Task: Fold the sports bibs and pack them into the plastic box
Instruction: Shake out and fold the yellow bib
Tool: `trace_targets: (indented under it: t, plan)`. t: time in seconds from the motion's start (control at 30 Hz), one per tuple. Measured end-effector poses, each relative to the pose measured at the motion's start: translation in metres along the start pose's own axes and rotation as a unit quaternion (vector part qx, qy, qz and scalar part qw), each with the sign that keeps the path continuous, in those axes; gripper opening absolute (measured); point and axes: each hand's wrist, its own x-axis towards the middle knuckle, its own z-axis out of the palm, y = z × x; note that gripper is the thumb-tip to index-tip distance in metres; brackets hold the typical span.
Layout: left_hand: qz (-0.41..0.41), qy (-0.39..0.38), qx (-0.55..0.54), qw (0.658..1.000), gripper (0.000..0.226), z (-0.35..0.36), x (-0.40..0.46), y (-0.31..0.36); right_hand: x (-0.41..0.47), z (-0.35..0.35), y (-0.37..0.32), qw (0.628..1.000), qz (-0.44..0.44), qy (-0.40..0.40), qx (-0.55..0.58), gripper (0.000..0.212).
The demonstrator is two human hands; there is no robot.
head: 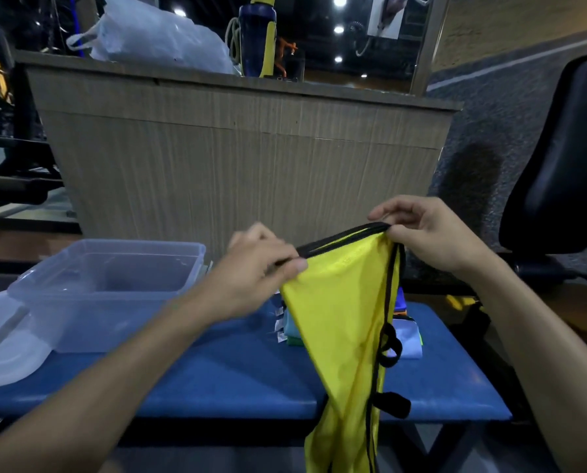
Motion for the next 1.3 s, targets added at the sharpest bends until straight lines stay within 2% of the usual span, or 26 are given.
trace_targets:
  t: [0.07,0.2,0.33,0.43,0.53,0.57,0.63,0.73,0.8,1.0,1.3]
  plan:
    - [0.02,-0.022,0.038,0.999,0.034,-0.025,0.016,0.001,-0.007,0.002,0.007,0.999,0.025,0.006,0.038,0.032]
    - [0.067,-0.142,0.066,0.985,0.034,-0.063,0.045,0.011,-0.018,0.016,0.014,0.989,0.085,0.006,0.122,0.029]
    - [0.111,-0.137,0.055,0.983,0.035,-0.07,0.069,0.025,-0.023,0.031,0.014,0.975,0.152,-0.062,0.147,0.038]
    - [0.123,-0.152,0.067,0.978,0.031,-0.062,0.079,0.036,-0.022,0.045,0.009,0.969,0.181,-0.109,0.125,0.031]
    - [0.129,-0.157,0.076,0.976,0.033,-0.057,0.082,0.04,-0.021,0.057,0.002,0.964,0.174,-0.157,0.125,0.064]
    - [0.131,-0.153,0.08,0.976,0.035,-0.058,0.082,0.039,-0.021,0.058,0.001,0.964,0.163,-0.166,0.131,0.062]
    - [0.114,-0.146,0.093,0.978,0.04,-0.062,0.081,0.037,-0.026,0.06,-0.003,0.963,0.129,-0.175,0.161,0.039]
    - [0.086,-0.125,0.108,0.983,0.039,-0.074,0.077,0.027,-0.031,0.062,0.005,0.97,0.08,-0.115,0.201,0.024]
    - [0.076,-0.126,0.107,0.983,0.036,-0.079,0.073,0.021,-0.031,0.062,0.008,0.972,0.067,-0.083,0.209,0.021]
    - [0.086,-0.14,0.125,0.979,0.034,-0.077,0.071,0.007,-0.031,0.066,0.011,0.98,0.063,-0.064,0.177,0.024]
    - [0.083,-0.106,0.085,0.987,0.022,-0.067,0.081,0.012,-0.022,0.065,-0.006,0.983,0.075,-0.079,0.149,0.012]
